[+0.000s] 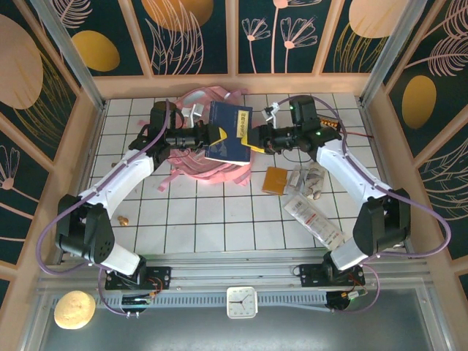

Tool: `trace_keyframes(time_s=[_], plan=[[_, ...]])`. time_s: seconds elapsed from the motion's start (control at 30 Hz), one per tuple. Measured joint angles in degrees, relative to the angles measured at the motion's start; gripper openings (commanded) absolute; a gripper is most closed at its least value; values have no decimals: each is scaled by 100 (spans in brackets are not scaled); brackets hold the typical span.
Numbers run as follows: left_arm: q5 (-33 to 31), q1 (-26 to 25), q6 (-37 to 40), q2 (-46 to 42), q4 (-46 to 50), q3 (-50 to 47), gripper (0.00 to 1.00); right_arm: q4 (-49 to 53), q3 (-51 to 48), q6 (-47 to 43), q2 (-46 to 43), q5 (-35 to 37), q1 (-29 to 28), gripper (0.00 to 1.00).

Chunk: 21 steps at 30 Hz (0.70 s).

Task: Pack the student bag

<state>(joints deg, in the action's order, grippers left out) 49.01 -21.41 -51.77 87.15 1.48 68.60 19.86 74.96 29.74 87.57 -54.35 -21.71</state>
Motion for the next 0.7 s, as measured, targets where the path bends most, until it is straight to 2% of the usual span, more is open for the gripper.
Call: trace_keyframes(time_s=[0.07,0.17,0.53,0.7], plan=[[52,0,0,4,0,0,0,-55,-15,-61,-11,-22,146,69],[181,0,-4,48,-31,33,0,-210,-131,-83,-31,-109,361,72],[614,0,-420,131,-634,50,0,-1541,-555,286,4,-629,249,74],[743,0,-636,129,-942,-9,0,-2339,-562,586,293,-772,61,75]])
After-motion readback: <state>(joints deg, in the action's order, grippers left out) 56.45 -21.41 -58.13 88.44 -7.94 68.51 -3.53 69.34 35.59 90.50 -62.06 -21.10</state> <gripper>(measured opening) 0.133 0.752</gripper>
